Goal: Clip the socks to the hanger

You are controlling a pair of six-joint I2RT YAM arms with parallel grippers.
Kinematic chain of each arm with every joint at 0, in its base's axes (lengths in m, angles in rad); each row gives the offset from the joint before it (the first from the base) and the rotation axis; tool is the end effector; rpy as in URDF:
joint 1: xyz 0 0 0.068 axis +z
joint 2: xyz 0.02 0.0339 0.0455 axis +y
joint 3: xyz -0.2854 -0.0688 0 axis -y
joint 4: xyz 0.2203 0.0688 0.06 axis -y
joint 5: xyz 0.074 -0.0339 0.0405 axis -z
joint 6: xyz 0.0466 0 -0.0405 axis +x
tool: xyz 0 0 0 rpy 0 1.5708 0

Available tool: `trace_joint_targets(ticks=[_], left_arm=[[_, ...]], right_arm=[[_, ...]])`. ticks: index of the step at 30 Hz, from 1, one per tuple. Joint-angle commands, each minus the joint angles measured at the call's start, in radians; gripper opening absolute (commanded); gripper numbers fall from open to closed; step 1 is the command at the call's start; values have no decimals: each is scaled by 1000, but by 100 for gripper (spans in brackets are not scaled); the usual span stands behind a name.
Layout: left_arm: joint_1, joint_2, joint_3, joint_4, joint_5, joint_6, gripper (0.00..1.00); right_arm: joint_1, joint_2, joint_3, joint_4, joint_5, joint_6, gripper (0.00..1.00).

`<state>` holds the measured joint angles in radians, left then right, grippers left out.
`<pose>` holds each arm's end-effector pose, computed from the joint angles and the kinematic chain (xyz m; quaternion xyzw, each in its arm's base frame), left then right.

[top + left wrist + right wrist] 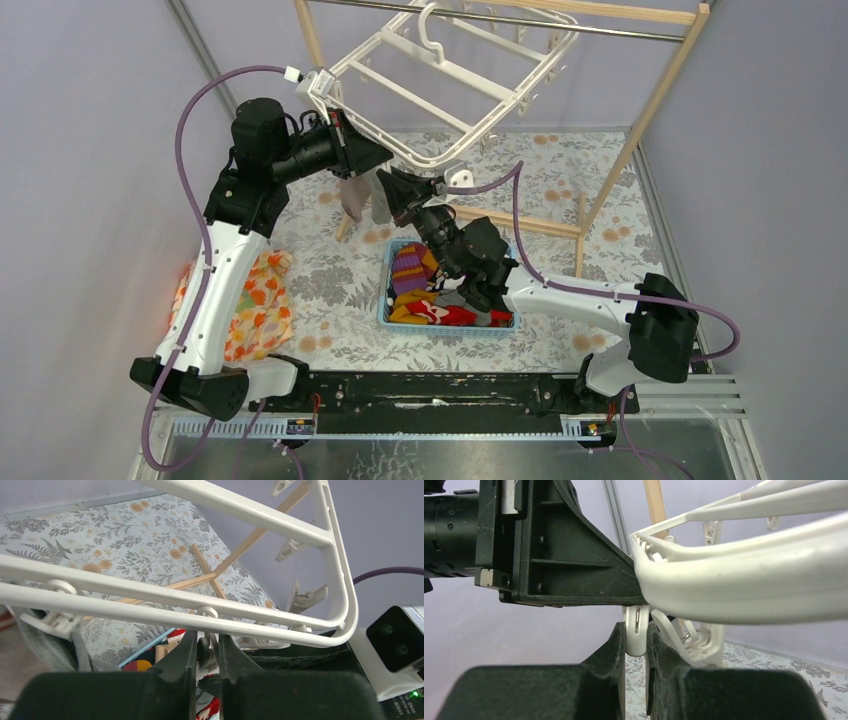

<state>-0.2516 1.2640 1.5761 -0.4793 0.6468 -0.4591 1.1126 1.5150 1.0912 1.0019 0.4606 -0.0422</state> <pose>0.2203 -0.0856 0.4918 0.1291 0.7414 -0.4405 0.4894 0.1630 0.2837 0.4258 -0.0849 0.4980 0.3431 0.7918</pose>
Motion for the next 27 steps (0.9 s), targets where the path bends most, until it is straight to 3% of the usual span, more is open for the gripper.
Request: trace_joint_targets(ticks=[1, 5, 9, 10, 11, 16, 18, 20, 22, 27], left_arm=[[-1, 8, 27, 17, -40, 15, 4], [-2, 3, 23, 15, -36, 21, 0], [0, 3, 24, 7, -17, 26, 0], [0, 2, 24, 6, -14, 28, 0], [0, 3, 26, 5, -13, 32, 0], [0, 2, 26, 1, -6, 40, 0], [0, 2, 24, 1, -4, 44, 0], [1, 0, 22, -1, -6, 50, 0], [1, 0, 20, -3, -9, 54, 0], [0, 6, 12, -4, -9, 51, 0]], right_arm=[[29, -26, 31, 8, -14, -22, 8], [30, -74, -7, -5, 15, -4, 35], [29, -157, -74, -71, 27, 30, 76], [30, -184, -92, -99, 26, 35, 93], [29, -213, -113, -121, 25, 59, 99], [29, -395, -267, -259, 69, 201, 100], [29, -482, -324, -360, 163, 340, 100], [29, -584, -336, -598, 218, 462, 100], [29, -663, -362, -709, 253, 475, 100], [29, -676, -272, -1197, 209, 602, 93]])
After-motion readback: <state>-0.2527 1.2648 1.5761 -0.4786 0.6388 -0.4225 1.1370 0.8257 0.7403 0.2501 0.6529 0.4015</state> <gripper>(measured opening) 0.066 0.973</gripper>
